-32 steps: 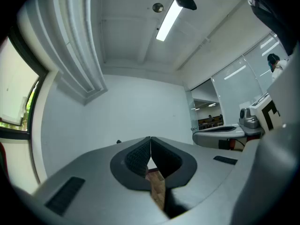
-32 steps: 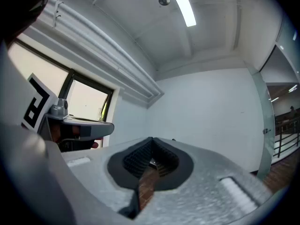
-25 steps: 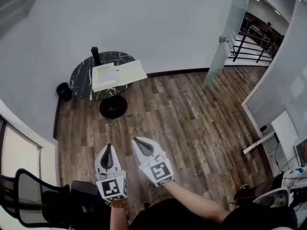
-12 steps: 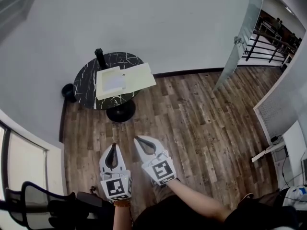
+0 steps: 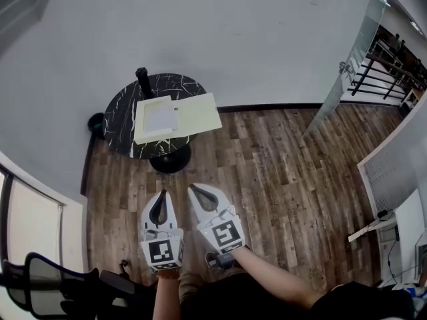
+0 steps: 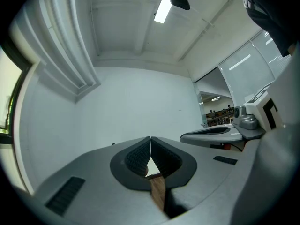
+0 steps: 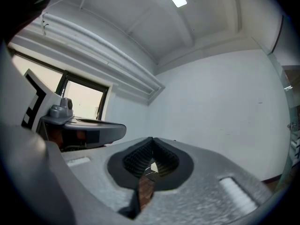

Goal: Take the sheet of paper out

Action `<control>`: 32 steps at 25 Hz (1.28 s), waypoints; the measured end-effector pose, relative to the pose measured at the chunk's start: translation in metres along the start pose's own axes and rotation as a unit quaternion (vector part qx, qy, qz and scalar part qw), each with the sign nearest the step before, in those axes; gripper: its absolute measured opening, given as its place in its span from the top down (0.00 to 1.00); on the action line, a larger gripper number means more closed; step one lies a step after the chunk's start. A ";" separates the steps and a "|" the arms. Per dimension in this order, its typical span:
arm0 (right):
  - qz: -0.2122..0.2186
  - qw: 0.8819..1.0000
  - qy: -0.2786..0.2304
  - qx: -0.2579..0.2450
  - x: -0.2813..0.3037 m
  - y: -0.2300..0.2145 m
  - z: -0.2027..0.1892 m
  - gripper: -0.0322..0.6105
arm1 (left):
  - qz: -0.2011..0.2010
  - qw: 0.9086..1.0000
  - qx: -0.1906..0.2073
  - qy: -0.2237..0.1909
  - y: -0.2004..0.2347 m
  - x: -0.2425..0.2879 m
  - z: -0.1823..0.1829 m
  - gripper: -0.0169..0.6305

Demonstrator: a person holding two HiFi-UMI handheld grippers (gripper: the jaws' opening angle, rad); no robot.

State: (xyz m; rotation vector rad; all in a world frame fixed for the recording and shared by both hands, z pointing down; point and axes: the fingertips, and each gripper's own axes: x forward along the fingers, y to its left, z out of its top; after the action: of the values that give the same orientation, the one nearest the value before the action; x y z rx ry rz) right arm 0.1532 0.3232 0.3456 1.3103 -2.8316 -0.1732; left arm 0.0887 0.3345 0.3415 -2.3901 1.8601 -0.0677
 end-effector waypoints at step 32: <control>-0.019 0.997 0.062 -0.031 0.254 -0.075 -0.031 0.95 | -0.051 0.998 -0.042 -0.008 0.161 0.199 -0.049 0.96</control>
State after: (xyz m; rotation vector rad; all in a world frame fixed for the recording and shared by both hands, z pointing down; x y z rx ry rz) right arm 0.0478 0.0791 0.3605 1.3137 -2.6781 -0.1727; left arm -0.0223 0.1001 0.3649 -2.5328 1.7670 0.0200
